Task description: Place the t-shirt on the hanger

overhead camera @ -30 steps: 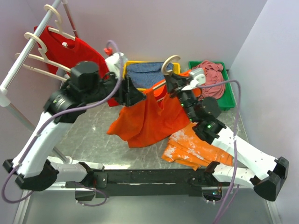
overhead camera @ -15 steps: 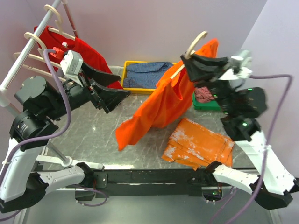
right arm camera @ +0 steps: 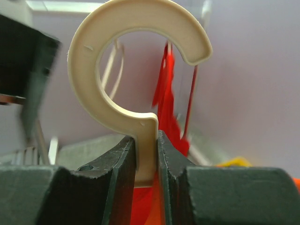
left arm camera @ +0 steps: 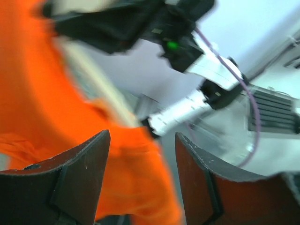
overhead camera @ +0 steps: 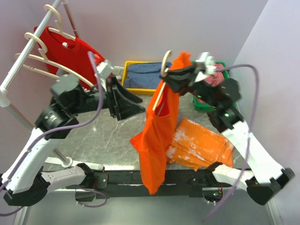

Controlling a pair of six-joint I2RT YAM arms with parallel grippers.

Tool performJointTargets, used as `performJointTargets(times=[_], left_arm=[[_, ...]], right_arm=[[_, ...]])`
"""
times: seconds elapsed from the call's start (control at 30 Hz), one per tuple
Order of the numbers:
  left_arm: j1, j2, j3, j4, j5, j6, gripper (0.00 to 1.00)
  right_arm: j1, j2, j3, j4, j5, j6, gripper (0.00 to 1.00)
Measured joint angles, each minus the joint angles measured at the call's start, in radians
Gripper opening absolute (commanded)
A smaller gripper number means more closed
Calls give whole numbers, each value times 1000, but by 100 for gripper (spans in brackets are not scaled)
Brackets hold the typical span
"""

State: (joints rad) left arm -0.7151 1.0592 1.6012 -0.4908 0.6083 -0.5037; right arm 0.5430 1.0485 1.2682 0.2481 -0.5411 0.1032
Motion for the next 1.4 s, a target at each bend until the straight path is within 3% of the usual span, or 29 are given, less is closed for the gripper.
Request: performJointTargets(times=[0.23,0.5,0.73,0.93,1.4], left_arm=[[28,-3,-171,76,132,-154,62],[84,-25,-245,68,201,-225,62],[92,-28,-342,215,320,-347,65],[92,-25,-363,296,364,-404,62],[92,61,-311,209,311,-365,34]], right_arm=[[-26,71,-85,11,-68,55,0],[-30,69,-91,125,-97,92,0],[-31,70,-99,149,-93,98,0],[-31,70,-110,159,-66,98,0],[51,107,-115,133,51,7,0]])
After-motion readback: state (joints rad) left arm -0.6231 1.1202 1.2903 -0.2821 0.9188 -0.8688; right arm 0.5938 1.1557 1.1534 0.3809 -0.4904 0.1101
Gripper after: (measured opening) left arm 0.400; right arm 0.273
